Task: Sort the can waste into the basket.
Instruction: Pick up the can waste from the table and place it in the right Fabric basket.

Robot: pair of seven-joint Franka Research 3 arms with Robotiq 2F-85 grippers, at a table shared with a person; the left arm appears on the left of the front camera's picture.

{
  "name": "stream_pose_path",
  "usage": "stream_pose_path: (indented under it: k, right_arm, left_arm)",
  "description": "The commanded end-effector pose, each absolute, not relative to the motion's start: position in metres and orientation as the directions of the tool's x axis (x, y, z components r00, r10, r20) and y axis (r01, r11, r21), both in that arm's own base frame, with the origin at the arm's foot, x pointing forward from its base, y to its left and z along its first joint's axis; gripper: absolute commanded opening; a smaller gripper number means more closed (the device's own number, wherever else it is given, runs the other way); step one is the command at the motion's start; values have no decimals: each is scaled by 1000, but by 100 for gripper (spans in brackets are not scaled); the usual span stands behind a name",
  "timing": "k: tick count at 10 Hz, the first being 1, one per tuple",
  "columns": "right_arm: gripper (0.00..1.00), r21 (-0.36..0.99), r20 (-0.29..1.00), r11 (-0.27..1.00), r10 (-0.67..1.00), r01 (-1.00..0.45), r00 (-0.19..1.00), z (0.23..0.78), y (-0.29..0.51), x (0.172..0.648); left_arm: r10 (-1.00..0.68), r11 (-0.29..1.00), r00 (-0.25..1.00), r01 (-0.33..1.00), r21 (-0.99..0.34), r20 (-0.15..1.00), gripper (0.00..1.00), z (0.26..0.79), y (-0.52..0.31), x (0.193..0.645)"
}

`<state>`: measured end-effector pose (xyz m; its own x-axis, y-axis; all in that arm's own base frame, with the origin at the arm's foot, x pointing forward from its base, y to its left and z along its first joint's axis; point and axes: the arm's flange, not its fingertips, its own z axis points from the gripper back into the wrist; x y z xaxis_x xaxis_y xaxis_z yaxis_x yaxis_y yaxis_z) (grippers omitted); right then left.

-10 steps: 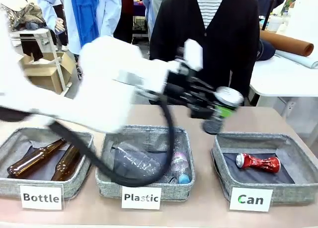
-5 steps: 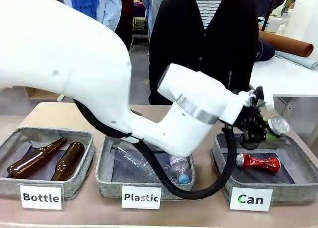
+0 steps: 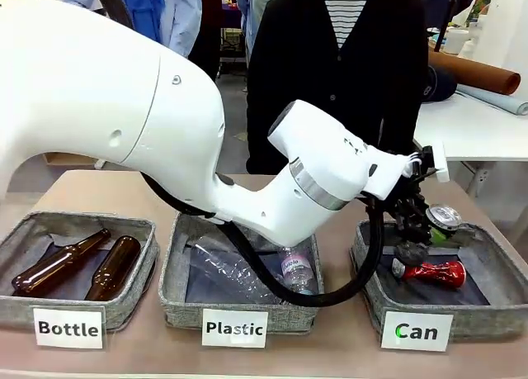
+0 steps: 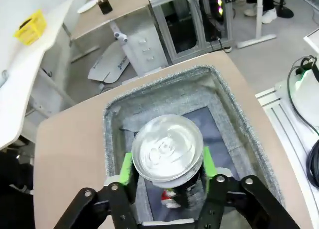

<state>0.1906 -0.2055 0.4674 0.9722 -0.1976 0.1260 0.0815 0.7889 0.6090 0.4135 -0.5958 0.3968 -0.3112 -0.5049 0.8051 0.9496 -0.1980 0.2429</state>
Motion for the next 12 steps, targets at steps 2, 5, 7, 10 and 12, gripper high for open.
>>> stream_pose_path:
  k: [2,5,7,10,12]
  right_arm:
    - [100,613,131,784,-221,96,966,469,-204,194]
    - [100,613,131,784,-221,96,966,469,-204,194]
    - [100,613,131,784,-221,96,966,469,-204,194]
    - [100,653,181,757,-109,-37,977,464,-142,257]
    - [100,623,231,774,-44,-113,972,452,-70,308]
  left_arm:
    - [-502,-186,-298,954,235,812,100,411,-597,417]
    - [-488,-174,-267,963,207,831,100,412,-577,419]
    - [-485,-143,-188,981,135,854,100,413,-536,424]
    - [-461,-78,40,993,-86,887,100,446,-400,434]
    - [-438,27,146,989,-149,887,100,459,-288,426]
